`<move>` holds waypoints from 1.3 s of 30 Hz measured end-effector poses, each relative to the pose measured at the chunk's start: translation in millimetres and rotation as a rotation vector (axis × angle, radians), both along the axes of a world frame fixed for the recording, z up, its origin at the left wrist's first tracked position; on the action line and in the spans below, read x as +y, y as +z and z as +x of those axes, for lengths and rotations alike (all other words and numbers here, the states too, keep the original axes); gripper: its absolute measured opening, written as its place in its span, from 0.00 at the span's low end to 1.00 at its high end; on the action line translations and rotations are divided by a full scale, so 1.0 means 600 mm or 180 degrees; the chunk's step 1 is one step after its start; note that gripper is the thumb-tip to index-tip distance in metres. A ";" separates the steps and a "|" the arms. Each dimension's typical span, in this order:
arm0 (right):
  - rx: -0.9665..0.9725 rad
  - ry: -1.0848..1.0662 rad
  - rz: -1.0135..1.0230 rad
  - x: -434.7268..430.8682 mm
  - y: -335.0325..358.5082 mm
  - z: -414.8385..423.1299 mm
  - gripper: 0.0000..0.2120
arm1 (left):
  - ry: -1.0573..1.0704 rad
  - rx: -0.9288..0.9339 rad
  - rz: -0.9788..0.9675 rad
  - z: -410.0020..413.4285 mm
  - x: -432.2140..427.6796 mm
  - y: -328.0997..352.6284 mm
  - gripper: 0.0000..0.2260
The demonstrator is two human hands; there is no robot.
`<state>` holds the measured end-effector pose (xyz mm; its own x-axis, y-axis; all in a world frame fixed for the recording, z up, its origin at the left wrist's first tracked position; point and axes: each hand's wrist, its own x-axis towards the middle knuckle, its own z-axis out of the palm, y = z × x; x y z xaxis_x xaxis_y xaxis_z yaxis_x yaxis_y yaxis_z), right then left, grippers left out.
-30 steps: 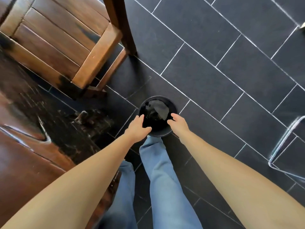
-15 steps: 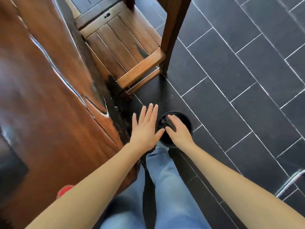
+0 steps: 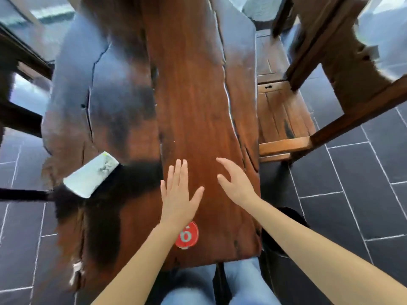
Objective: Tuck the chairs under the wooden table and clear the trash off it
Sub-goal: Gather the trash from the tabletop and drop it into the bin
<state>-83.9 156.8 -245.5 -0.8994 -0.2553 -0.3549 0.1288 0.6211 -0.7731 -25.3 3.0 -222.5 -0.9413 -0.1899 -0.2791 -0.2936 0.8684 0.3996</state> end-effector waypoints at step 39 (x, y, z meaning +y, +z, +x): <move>-0.0496 -0.1888 -0.1094 -0.028 -0.019 -0.001 0.09 | 0.1880 0.0635 0.1936 -0.047 -0.030 -0.014 0.11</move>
